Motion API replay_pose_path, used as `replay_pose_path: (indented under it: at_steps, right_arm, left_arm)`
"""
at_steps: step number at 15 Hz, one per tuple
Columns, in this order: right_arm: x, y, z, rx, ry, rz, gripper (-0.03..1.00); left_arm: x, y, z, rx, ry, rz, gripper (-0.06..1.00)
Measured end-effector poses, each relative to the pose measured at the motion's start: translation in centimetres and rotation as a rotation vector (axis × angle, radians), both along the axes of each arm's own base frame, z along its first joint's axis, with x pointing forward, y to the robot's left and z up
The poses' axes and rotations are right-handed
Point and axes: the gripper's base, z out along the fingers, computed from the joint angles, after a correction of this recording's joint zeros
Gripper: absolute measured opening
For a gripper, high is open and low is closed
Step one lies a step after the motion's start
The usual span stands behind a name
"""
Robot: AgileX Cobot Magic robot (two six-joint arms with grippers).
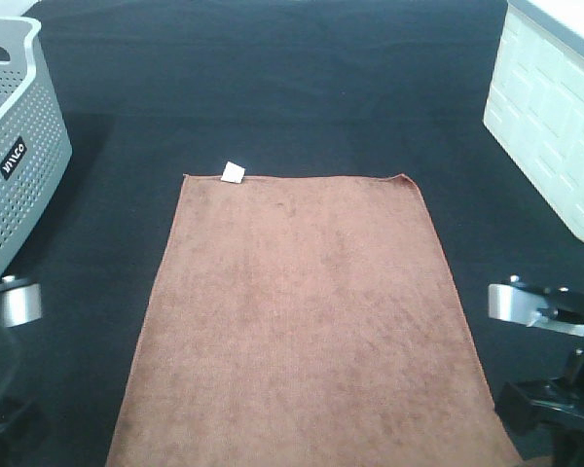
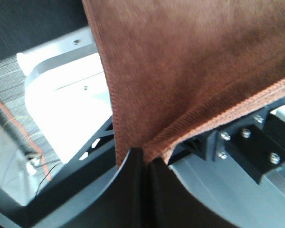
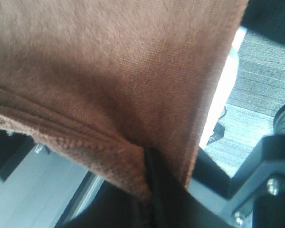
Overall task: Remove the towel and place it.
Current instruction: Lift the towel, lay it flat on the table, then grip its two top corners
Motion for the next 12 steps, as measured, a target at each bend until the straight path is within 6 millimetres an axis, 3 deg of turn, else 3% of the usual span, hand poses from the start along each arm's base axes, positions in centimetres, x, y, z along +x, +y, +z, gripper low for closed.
replay_pose_path:
  at_steps: [3, 6, 9, 12]
  right_arm:
    - [0.8, 0.3, -2.1, 0.0, 0.052, 0.011, 0.0]
    - [1.3, 0.2, -3.5, -0.013, 0.043, 0.025, 0.0]
    - [1.4, 0.0, -3.7, -0.026, 0.028, 0.04, 0.0]
    - [1.4, 0.1, -3.6, -0.004, 0.022, 0.052, 0.01]
  left_arm:
    - [1.9, -0.6, -1.6, 0.046, 0.051, -0.048, 0.0]
    - [1.9, -2.5, -2.2, 0.086, 0.048, -0.189, 0.0]
    - [2.3, -4.0, -2.4, 0.108, 0.02, -0.261, 0.0]
    - [2.5, -4.2, -2.3, 0.112, 0.01, -0.273, 0.0]
